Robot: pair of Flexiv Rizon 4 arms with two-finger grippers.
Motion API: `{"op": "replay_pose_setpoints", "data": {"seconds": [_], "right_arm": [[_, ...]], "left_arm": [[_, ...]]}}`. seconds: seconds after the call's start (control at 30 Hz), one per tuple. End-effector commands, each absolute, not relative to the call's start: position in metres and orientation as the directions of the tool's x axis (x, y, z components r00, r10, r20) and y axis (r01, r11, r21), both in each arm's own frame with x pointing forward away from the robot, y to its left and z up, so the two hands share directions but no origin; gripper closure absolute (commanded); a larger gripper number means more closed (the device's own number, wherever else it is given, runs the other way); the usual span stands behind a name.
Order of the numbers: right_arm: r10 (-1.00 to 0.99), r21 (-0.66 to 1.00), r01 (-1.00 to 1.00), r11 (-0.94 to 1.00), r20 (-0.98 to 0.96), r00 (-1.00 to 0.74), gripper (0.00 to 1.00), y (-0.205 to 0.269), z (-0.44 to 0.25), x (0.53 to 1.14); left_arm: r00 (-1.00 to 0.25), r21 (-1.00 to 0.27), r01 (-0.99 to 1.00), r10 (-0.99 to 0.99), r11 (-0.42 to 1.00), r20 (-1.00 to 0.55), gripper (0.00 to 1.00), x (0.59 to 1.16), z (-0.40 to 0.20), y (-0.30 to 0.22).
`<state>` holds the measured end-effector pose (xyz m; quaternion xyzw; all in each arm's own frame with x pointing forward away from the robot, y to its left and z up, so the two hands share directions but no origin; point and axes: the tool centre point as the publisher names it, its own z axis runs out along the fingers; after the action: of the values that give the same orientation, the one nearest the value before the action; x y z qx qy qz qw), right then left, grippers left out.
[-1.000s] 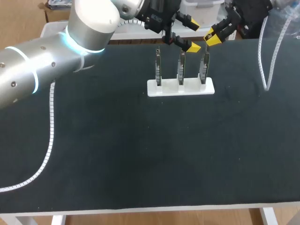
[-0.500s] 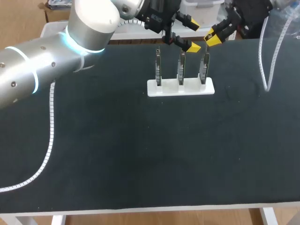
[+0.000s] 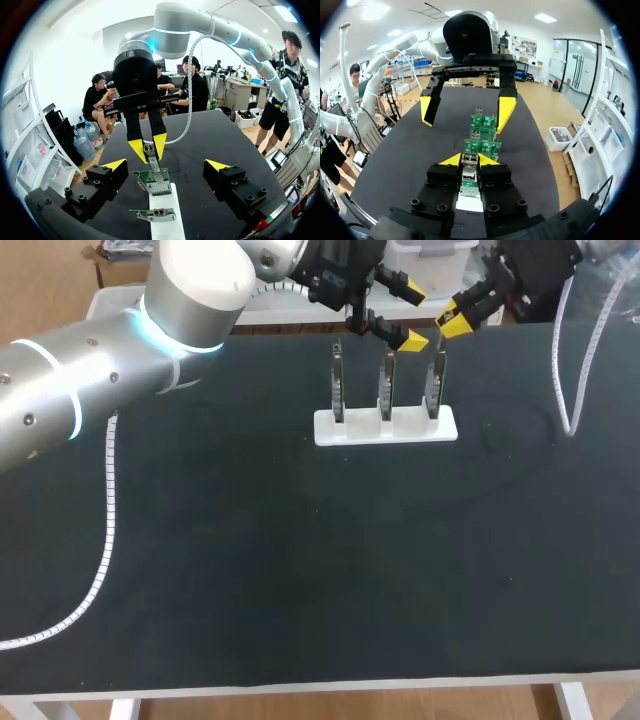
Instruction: Pick up the optical module with the left hand, and insert it into the network port with the right hand.
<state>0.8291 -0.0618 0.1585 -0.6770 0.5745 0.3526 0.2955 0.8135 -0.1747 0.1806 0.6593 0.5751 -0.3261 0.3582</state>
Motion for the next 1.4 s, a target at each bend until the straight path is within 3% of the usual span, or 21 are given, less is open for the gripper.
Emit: {"op": "replay_pose_setpoints", "data": {"seconds": [0.03, 1.4], "right_arm": [[-0.569, 0.019, -0.976, -0.216, -0.815, 0.110, 1.00, -0.061, 0.167, 0.838], [-0.620, 0.076, -0.973, -0.219, -0.780, 0.079, 1.00, -0.062, 0.162, 0.835]], "left_arm": [[0.125, 0.096, 0.992, 0.528, -0.082, -0.840, 0.00, 0.814, 0.181, -0.175], [0.125, 0.096, 0.992, 0.528, -0.082, -0.840, 0.00, 0.814, 0.181, -0.175]]}}
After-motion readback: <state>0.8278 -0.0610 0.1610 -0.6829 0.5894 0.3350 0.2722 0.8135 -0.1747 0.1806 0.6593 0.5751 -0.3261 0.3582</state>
